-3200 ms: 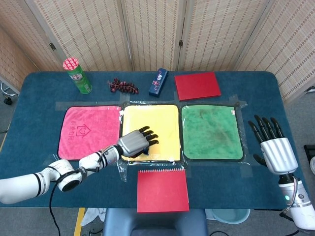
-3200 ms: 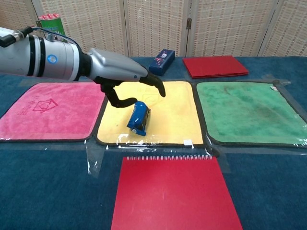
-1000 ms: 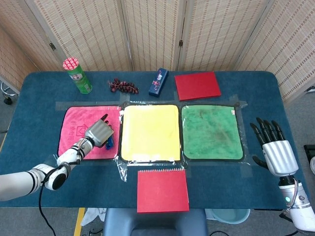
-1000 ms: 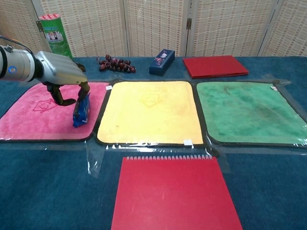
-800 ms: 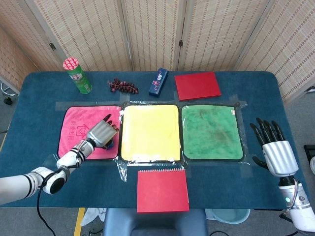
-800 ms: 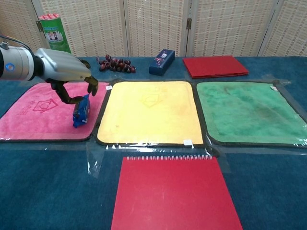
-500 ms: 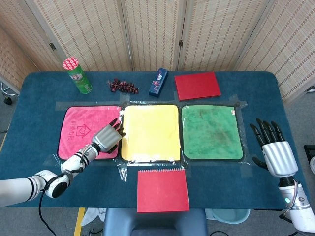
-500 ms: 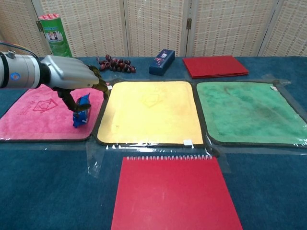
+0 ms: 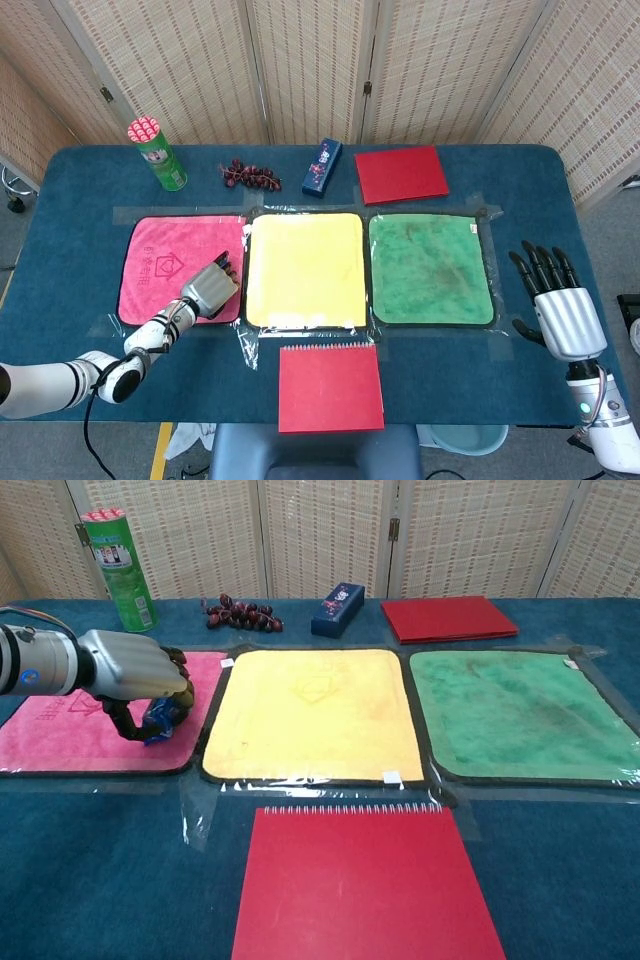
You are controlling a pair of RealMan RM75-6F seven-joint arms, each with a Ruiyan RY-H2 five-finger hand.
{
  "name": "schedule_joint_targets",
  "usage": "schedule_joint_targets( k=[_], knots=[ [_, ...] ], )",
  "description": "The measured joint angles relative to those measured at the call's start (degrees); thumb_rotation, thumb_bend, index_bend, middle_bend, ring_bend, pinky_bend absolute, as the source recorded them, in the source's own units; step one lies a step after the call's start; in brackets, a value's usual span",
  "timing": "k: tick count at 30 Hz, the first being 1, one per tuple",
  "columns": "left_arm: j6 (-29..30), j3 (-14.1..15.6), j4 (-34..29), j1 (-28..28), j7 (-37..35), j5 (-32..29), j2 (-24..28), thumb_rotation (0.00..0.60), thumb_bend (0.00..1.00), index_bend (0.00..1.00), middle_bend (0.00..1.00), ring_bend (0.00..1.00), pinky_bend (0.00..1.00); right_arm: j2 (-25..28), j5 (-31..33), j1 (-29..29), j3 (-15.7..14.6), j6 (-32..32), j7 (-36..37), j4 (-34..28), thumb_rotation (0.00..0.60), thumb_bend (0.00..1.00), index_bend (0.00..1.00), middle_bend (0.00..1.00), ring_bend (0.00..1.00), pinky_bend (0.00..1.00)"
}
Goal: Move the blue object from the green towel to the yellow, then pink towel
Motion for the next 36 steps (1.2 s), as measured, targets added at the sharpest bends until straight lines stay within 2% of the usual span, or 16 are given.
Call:
schedule_joint_targets(
  k=[8, 14, 18, 24, 26, 28, 30, 36],
  knots=[
    [1.48, 0.84, 2.15, 1.2, 1.23, -2.73, 1.04, 0.413, 0.58, 0.4, 0.28, 0.18, 0.0, -0.27, -0.16, -0.16, -0.04, 0.02, 0.43, 0.36, 0.6, 0.13, 0.0, 0.0, 0.0, 0.0],
    [2.51, -0.06, 1.89, 2.5, -0.87, -3.8, 2.52, 0.41, 0.58, 0.38, 0.28, 0.18, 0.0, -0.06, -0.24, -0.39, 0.14, 0.48, 0.65, 0.45, 0.6, 0.13, 0.0, 0.0, 0.0, 0.0],
    [4.6, -2.25, 0.31, 4.1, -5.52, -2.92, 4.04, 0.412, 0.58, 0.29, 0.27, 0.16, 0.0, 0.65, -0.09, -0.65, 0.34, 0.84, 0.69, 0.13, 0.6, 0.13, 0.0, 0.0, 0.0, 0.0],
    [9.64, -7.49, -5.03, 8.96, -18.92, -0.8, 8.89, 0.411, 0.58, 0.18, 0.18, 0.1, 0.0, 3.08, 0.72, -1.44, 0.57, 1.24, 1.59, -1.13, 0.6, 0.13, 0.0, 0.0, 0.0, 0.0],
    [12.09, -8.91, -7.26, 11.22, -23.06, 0.05, 10.77, 0.446, 0.58, 0.17, 0.17, 0.09, 0.0, 4.04, 1.02, -1.72, 0.54, 1.17, 2.35, -1.59, 0.6, 0.13, 0.0, 0.0, 0.0, 0.0],
    [15.62, -10.14, -9.75, 14.14, -26.6, 1.0, 12.78, 0.529, 0.58, 0.17, 0.17, 0.09, 0.0, 4.82, 1.28, -2.09, 0.5, 1.21, 3.43, -1.89, 0.6, 0.13, 0.0, 0.0, 0.0, 0.0],
    [18.92, -10.88, -11.8, 16.77, -28.43, 1.61, 14.27, 0.566, 0.58, 0.17, 0.16, 0.08, 0.0, 5.03, 1.27, -2.55, 0.37, 1.55, 4.56, -1.68, 0.6, 0.13, 0.0, 0.0, 0.0, 0.0],
    [29.17, -11.84, -18.37, 26.5, -33.83, 3.33, 18.43, 0.578, 0.58, 0.19, 0.16, 0.08, 0.0, 6.27, 1.35, -3.48, -0.51, 1.1, 8.68, -1.34, 0.6, 0.13, 0.0, 0.0, 0.0, 0.0]
  ],
)
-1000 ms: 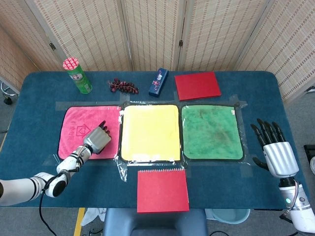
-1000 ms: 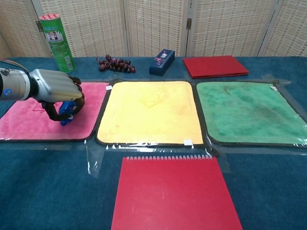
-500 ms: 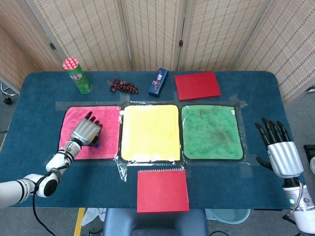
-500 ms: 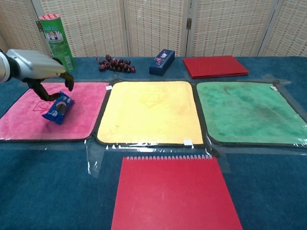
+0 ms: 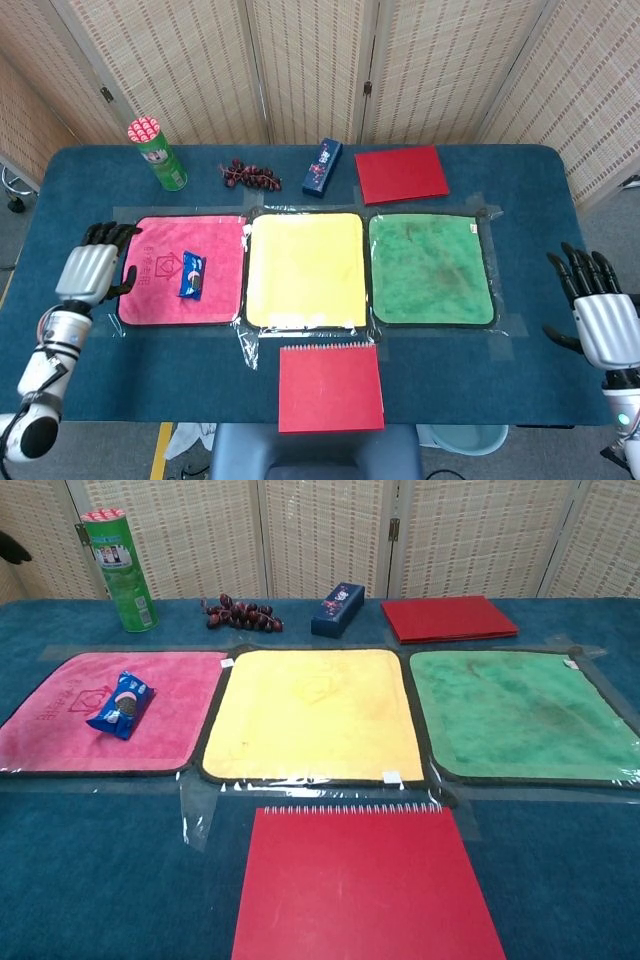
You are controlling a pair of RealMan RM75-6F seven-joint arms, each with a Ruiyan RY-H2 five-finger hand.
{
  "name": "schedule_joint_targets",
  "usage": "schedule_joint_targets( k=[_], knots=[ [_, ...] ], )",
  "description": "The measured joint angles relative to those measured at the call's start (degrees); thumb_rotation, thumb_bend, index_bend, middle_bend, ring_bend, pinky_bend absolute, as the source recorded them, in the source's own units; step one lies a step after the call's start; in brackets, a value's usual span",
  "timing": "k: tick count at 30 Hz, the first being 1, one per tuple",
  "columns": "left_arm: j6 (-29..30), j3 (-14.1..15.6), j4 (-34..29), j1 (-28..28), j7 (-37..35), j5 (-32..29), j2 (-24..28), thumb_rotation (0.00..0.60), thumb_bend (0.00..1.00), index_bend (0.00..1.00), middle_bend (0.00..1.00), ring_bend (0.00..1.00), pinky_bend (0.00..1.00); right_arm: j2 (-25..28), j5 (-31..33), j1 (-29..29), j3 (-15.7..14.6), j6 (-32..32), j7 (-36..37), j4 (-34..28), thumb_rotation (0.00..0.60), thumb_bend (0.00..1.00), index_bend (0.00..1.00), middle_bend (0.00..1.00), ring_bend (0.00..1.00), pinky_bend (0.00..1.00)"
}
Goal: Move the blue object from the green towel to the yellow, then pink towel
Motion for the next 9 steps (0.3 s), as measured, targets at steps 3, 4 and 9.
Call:
schedule_joint_targets(
  k=[3, 4, 9],
  knots=[
    [5.18, 0.14, -1.57, 4.55, -1.39, 1.33, 0.74, 0.59, 0.58, 0.2, 0.16, 0.08, 0.0, 1.02, 0.12, -0.53, -0.56, -0.54, 3.25, -0.24, 0.6, 0.13, 0.0, 0.0, 0.0, 0.0],
    [7.51, 0.27, -1.94, 6.34, -1.75, 2.04, 0.71, 0.594, 0.58, 0.21, 0.16, 0.08, 0.0, 1.32, 0.22, -0.73, -0.76, -0.75, 4.11, -0.36, 0.6, 0.13, 0.0, 0.0, 0.0, 0.0],
    [17.12, 1.99, -2.26, 13.74, -2.34, 7.31, -0.62, 0.6, 0.58, 0.22, 0.16, 0.08, 0.0, 2.59, 0.61, -1.83, -2.14, -2.21, 7.0, -1.68, 0.6, 0.13, 0.0, 0.0, 0.0, 0.0]
  ],
)
